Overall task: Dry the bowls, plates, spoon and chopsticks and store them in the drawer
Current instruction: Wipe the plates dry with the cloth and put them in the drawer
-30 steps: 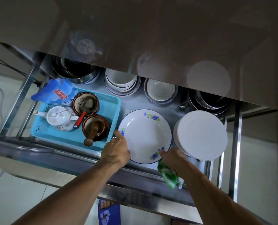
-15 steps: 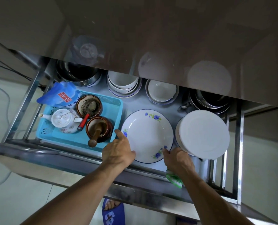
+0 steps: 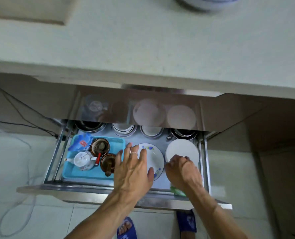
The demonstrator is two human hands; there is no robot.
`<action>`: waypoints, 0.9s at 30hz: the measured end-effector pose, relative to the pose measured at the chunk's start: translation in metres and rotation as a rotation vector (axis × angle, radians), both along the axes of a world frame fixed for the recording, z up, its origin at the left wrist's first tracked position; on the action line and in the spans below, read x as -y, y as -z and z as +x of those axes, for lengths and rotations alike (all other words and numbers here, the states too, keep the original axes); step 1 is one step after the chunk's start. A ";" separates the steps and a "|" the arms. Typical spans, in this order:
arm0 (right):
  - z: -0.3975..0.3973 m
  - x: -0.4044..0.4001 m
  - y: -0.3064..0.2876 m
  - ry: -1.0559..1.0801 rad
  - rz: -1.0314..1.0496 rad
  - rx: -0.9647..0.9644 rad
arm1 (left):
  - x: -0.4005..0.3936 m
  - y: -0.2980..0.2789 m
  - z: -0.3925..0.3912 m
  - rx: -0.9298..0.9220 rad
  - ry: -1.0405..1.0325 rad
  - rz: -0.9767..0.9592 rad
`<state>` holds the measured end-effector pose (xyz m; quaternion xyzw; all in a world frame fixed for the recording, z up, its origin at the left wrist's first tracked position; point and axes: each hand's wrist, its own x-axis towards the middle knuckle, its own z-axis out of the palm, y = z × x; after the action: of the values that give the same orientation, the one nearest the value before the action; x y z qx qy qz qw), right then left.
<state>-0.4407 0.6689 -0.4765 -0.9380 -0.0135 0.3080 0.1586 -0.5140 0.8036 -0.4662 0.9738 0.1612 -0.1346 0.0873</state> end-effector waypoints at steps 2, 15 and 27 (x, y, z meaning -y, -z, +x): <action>0.002 0.004 -0.047 0.004 0.016 0.090 | 0.000 -0.037 0.009 0.123 0.037 -0.022; 0.102 0.046 -0.244 0.245 0.214 0.355 | 0.004 -0.208 0.111 0.449 0.078 -0.042; 0.304 0.044 -0.286 0.207 0.279 0.254 | -0.021 -0.266 0.285 0.418 -0.250 -0.173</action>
<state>-0.1363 0.6244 -0.1904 -0.9345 0.0206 0.1647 0.3149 -0.2290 0.8249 -0.2007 0.9419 0.2469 0.0681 0.2175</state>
